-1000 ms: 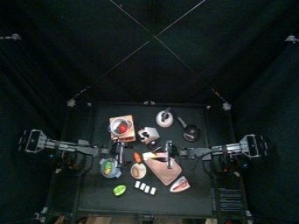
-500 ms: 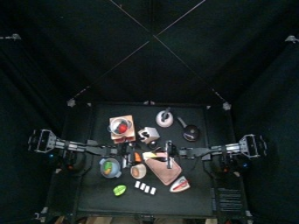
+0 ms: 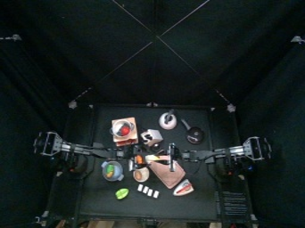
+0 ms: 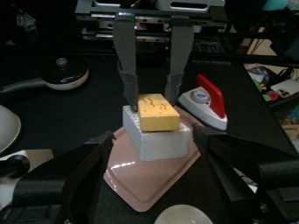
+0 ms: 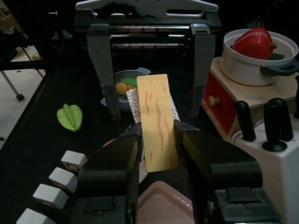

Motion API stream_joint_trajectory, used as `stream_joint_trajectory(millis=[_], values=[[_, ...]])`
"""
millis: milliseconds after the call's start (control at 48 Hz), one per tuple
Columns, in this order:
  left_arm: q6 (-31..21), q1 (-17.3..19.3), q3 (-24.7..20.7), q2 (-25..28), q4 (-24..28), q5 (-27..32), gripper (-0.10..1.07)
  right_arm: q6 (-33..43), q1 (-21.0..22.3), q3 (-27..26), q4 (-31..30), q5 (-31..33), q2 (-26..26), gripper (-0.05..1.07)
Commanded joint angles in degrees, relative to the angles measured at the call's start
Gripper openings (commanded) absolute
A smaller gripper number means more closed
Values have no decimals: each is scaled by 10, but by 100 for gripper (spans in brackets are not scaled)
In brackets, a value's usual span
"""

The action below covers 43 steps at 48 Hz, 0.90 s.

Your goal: Grab egg sushi with both hands

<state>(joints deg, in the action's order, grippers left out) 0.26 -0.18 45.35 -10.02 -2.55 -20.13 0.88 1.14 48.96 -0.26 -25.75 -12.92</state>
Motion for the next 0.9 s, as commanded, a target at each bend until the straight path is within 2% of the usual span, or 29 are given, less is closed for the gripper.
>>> stream_joint_trajectory(millis=[0,354,875], values=[[0,2,-16,0,-3,-5,102,0,1,-6,1,-7,-7,56],[1,3,-18,4,-8,-10,93,0,2,-5,1,-7,-6,56],[2,3,-18,4,-7,-10,62,0,1,-4,1,-7,-4,56]])
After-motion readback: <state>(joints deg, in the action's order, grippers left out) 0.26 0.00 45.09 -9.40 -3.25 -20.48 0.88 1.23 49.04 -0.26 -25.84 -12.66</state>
